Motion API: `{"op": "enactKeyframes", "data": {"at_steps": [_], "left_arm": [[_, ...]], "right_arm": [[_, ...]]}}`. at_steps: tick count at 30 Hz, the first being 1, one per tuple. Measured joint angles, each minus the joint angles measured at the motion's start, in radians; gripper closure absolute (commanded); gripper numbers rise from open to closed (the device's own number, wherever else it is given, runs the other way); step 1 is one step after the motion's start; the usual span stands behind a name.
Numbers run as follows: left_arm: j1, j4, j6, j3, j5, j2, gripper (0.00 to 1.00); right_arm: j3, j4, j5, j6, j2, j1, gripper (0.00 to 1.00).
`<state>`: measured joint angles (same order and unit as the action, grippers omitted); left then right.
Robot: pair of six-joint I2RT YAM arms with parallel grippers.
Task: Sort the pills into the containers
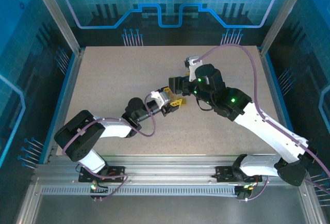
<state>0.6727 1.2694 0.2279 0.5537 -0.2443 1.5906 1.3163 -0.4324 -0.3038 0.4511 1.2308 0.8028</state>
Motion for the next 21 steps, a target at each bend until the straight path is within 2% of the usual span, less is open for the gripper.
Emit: {"op": "enactKeyframes", "data": {"at_steps": [10, 15, 21], "left_arm": [[0.005, -0.001, 0.011, 0.0, 0.034, 0.0, 1.0], [0.005, -0.006, 0.011, 0.0, 0.043, 0.0, 1.0], [0.005, -0.01, 0.011, 0.0, 0.048, 0.0, 1.0]], "right_arm": [[-0.056, 0.008, -0.003, 0.04, 0.034, 0.001, 0.34], [-0.083, 0.043, 0.029, 0.079, 0.038, -0.003, 0.48], [-0.108, 0.087, 0.054, 0.109, 0.035, -0.006, 0.48]]}}
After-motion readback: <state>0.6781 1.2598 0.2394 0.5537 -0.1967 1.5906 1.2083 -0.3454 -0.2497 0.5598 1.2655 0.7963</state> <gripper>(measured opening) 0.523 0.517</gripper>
